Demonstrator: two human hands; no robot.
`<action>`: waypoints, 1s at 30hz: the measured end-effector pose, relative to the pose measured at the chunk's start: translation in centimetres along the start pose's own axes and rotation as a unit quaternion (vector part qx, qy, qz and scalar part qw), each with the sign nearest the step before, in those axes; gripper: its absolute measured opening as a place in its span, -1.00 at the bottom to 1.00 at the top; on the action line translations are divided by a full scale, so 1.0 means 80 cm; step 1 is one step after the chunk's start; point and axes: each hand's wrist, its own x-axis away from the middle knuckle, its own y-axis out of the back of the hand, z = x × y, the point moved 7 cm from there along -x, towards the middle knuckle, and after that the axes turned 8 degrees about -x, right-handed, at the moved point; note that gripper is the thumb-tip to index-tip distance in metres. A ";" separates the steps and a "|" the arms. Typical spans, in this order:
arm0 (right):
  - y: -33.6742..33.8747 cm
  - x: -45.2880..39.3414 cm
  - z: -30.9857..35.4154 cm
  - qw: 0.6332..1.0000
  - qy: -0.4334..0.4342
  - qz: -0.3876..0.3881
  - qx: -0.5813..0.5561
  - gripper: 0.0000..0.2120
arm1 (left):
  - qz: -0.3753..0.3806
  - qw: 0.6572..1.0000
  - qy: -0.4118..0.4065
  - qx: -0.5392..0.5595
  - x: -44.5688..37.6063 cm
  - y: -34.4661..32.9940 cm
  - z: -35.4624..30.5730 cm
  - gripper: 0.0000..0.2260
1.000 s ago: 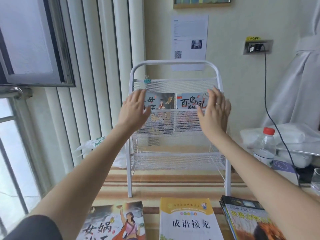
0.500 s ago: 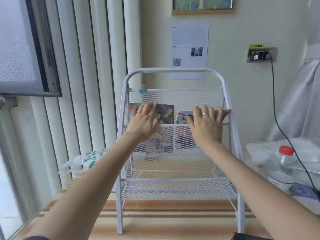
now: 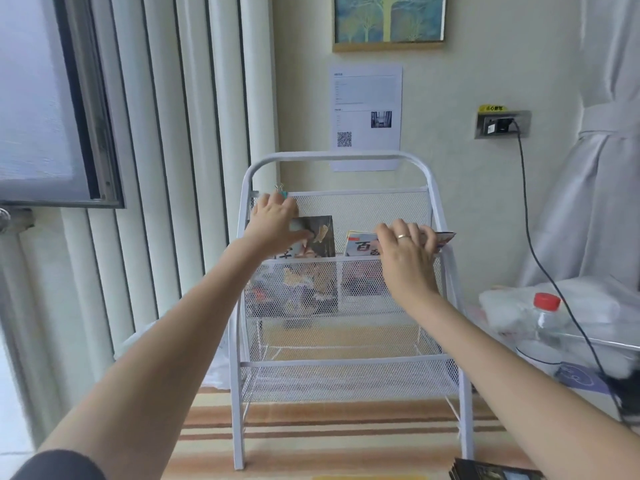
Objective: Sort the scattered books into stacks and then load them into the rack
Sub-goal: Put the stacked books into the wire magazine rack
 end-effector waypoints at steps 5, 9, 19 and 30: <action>0.051 -0.023 0.012 0.997 -0.003 -0.071 -0.041 -0.55 | 0.037 0.995 0.000 0.092 0.015 0.016 0.000 -0.73; 0.105 -0.041 0.030 0.989 0.064 -0.099 -0.089 -0.75 | -0.075 0.971 0.060 0.221 0.021 0.067 0.004 -0.85; 0.158 -0.061 0.090 0.972 0.171 -0.007 -0.160 -0.84 | -0.010 0.986 -0.036 0.162 0.027 0.134 -0.054 -0.86; 0.147 -0.043 0.138 0.975 0.171 0.096 -0.108 -0.72 | 0.196 0.965 -0.055 0.167 0.083 0.161 -0.095 -0.86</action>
